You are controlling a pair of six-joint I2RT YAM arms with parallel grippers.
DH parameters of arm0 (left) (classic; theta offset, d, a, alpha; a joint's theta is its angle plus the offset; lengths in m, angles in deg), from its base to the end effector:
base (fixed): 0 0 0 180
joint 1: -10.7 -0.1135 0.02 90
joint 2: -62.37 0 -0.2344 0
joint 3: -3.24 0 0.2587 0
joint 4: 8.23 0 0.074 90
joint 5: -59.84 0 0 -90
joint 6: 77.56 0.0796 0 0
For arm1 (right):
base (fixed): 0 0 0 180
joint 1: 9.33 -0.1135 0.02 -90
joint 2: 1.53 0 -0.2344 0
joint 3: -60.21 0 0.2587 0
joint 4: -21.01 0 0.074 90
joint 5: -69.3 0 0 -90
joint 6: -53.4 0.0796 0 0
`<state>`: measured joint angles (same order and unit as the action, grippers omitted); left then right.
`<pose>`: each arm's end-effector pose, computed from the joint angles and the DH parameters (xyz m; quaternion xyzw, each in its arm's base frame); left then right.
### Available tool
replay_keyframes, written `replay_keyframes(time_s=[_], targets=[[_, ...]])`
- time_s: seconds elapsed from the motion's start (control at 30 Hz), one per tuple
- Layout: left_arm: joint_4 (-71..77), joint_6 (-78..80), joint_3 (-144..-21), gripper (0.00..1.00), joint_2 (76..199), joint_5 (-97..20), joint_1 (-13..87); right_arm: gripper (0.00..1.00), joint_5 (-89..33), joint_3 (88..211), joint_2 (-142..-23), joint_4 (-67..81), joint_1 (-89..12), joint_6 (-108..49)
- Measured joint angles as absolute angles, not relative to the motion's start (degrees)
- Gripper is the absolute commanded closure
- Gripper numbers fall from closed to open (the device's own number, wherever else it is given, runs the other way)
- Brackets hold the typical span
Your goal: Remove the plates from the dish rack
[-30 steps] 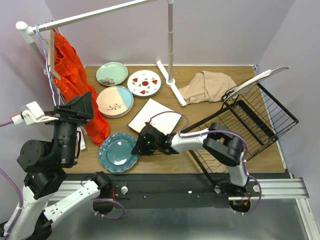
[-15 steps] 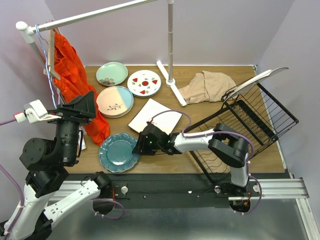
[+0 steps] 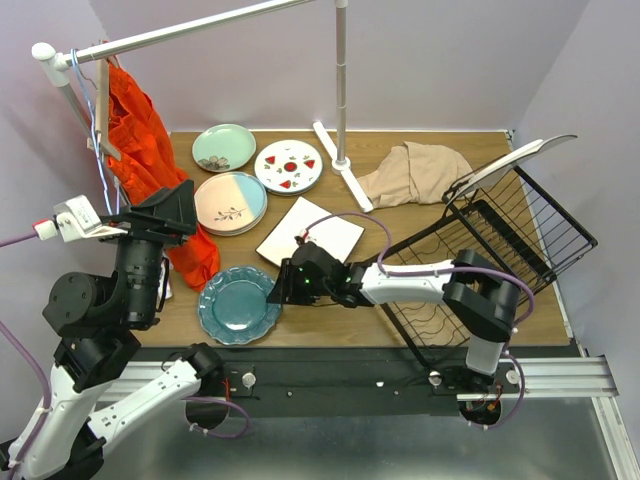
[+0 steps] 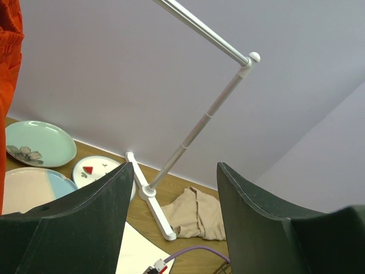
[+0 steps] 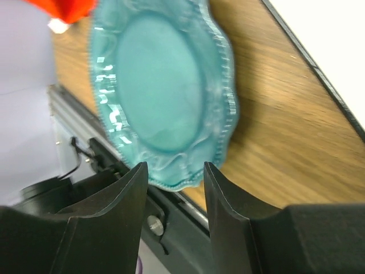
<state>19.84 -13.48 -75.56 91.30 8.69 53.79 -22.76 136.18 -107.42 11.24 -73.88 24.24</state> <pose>0.1129 -0.0372 0.4752 -0.1934 0.5639 -0.2887 0.7492 0.1807 0.3864 0.1118 -0.0369 0.9043 0.3851 0.1805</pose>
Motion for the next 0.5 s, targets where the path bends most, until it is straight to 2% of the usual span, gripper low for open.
replay_keyframes(time_s=[0.3,0.5], targets=[[19.25,-12.06,-76.35,0.31,92.24,6.81,53.79,0.48,-23.46,137.56,-102.33,9.90,-73.88,18.21],[19.03,-10.55,-76.61,0.31,92.28,5.06,53.79,0.48,-20.03,142.17,-96.80,3.87,-73.88,12.11]])
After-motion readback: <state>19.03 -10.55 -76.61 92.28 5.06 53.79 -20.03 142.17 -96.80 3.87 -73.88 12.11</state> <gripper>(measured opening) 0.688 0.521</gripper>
